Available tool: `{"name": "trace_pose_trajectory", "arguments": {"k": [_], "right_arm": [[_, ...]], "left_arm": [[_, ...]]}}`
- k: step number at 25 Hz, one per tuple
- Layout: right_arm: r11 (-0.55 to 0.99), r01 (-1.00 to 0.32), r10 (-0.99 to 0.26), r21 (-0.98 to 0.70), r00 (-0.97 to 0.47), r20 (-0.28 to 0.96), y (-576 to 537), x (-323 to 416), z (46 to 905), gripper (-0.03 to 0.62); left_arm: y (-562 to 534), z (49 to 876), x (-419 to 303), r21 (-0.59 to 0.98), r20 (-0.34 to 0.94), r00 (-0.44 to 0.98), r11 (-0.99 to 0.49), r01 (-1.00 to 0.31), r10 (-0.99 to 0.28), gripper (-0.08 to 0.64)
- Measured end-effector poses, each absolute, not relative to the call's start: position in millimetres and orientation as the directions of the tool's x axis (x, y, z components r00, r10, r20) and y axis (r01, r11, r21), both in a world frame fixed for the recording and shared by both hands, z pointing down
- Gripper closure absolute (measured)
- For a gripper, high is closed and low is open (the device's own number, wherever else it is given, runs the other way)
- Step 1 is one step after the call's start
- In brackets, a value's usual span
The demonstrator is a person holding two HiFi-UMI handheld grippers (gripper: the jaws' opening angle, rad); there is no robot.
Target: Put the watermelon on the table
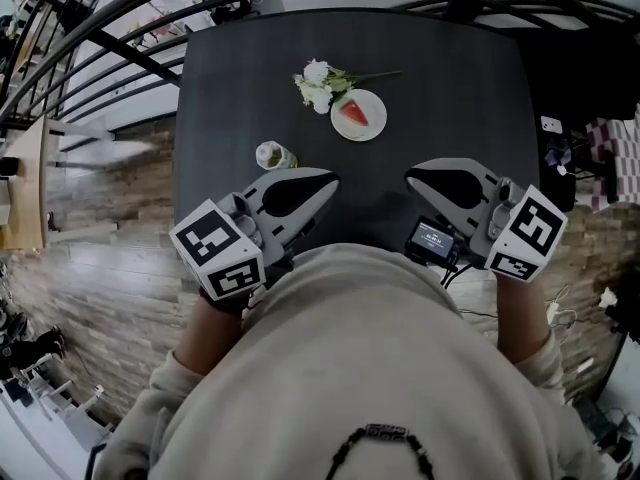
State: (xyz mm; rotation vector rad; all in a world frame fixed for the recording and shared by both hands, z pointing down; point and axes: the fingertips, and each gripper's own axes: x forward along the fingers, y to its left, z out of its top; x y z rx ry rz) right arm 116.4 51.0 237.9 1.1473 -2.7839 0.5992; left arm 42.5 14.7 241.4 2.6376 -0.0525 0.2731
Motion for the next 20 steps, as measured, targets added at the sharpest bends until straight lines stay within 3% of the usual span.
{"name": "trace_pose_trajectory", "arguments": {"k": [8, 20], "right_arm": [[0.587, -0.725, -0.722, -0.361, -0.67, 0.172, 50, 134, 231, 0.578], [0.592, -0.724, -0.717, -0.355, -0.674, 0.179, 44, 122, 228, 0.578]], "left_arm": [[10, 240, 50, 0.461, 0.178, 0.983, -0.886, -0.048, 0.039, 0.558], [11, 248, 44, 0.461, 0.208, 0.976, -0.887, -0.036, 0.068, 0.558]]}}
